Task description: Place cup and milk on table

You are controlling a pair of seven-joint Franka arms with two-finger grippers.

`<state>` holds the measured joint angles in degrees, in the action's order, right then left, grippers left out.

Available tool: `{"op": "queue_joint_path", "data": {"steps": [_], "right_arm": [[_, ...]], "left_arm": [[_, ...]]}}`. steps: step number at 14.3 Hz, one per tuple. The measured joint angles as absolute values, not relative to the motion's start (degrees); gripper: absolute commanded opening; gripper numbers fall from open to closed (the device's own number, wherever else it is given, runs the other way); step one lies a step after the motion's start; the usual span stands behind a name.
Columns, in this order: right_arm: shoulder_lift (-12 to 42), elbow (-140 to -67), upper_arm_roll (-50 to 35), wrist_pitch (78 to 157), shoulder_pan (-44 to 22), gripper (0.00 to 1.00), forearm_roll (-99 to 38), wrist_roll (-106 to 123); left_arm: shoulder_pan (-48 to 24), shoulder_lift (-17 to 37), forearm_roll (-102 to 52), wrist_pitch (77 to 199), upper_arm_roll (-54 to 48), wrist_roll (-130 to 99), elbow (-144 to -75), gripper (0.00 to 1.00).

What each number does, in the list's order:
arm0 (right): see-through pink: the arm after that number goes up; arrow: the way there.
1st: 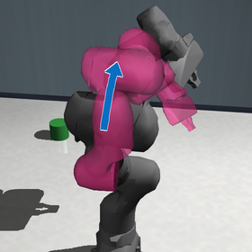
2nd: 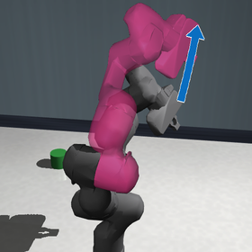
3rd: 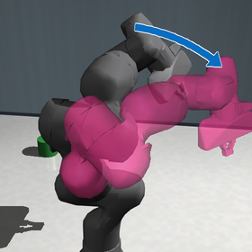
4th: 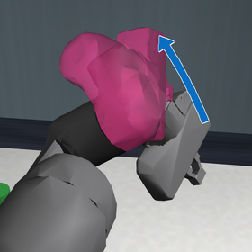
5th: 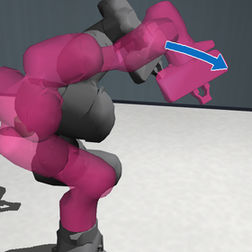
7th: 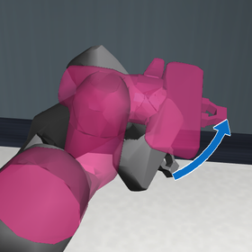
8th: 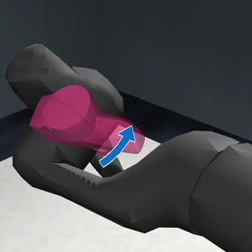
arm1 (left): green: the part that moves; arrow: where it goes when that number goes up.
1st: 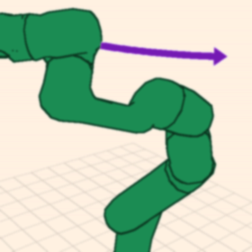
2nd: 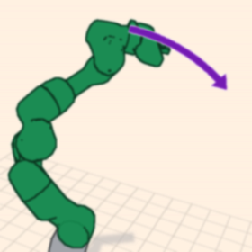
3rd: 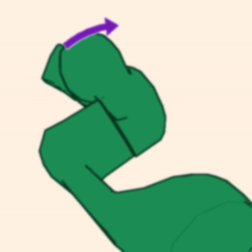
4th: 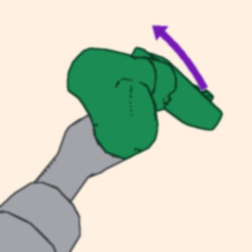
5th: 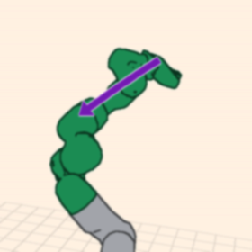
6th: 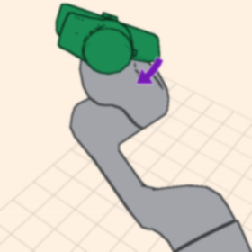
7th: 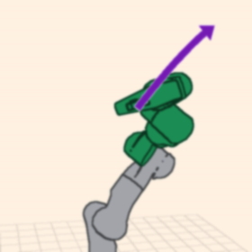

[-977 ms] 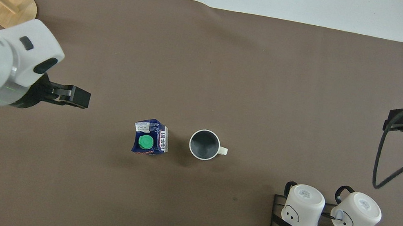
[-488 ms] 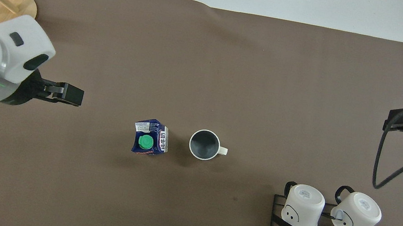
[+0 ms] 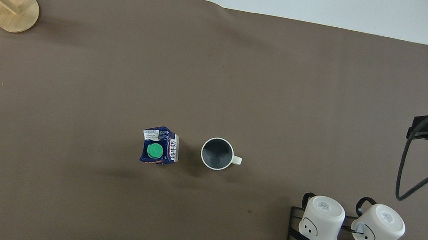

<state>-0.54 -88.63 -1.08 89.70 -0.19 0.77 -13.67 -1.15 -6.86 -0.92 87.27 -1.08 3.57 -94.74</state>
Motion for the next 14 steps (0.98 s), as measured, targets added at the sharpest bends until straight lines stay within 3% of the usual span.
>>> {"op": "queue_joint_path", "data": {"steps": [14], "right_arm": [[-0.5,-88.6,-1.0,89.7,-0.1,1.00,0.8,-13.7]], "left_arm": [[-1.2,-6.9,-0.9,85.7,-2.5,3.5,-94.6,1.00]]}}
